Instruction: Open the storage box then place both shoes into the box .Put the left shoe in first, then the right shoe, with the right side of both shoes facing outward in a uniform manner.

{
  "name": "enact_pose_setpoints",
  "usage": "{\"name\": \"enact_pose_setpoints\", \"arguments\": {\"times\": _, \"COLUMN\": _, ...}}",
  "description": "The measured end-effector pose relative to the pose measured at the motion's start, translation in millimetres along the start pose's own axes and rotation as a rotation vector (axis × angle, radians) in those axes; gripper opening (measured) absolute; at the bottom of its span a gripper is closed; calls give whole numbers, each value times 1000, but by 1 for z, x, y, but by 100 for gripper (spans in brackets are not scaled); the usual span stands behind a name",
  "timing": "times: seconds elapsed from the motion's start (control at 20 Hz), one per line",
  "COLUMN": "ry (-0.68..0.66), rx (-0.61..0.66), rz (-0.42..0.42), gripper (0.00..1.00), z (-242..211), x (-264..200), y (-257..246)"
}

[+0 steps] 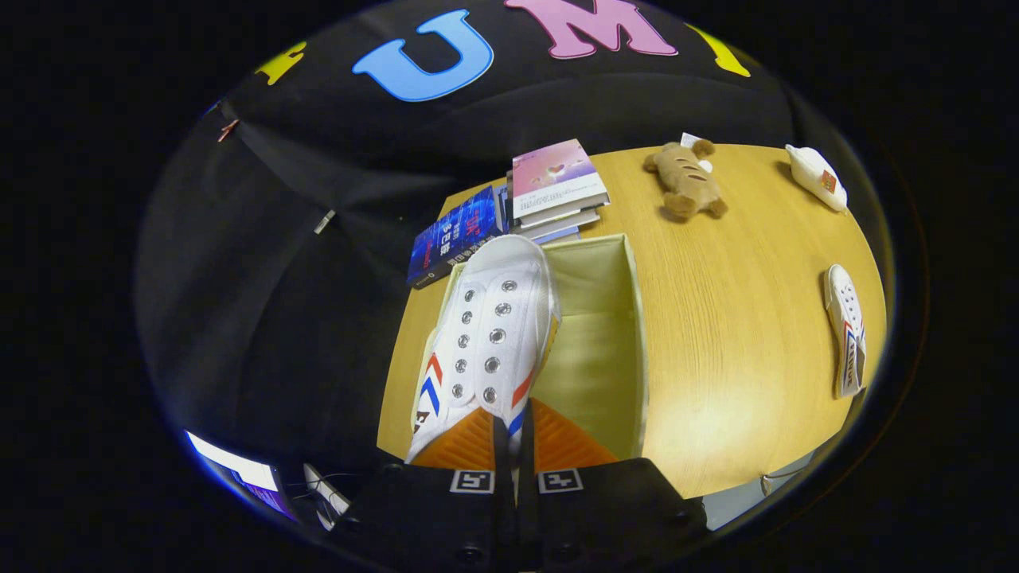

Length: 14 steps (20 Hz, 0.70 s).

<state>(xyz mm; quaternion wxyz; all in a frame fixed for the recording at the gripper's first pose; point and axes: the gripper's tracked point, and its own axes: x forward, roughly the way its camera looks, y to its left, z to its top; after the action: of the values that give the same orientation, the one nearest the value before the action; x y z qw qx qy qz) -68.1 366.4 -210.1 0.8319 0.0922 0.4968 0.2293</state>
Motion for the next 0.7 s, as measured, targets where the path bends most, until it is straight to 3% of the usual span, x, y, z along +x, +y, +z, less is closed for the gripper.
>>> {"name": "enact_pose_setpoints", "arguments": {"times": 0.45, "ry": 61, "rx": -43, "rz": -10, "gripper": 8, "z": -22, "x": 48, "y": 12}}
{"name": "enact_pose_setpoints", "arguments": {"times": 0.5, "ry": 73, "rx": -61, "rz": 25, "gripper": 15, "z": -24, "x": 48, "y": 19}}
{"name": "enact_pose_setpoints", "arguments": {"times": 0.7, "ry": 13, "rx": -154, "rz": 50, "gripper": 82, "z": -11, "x": 34, "y": 28}}
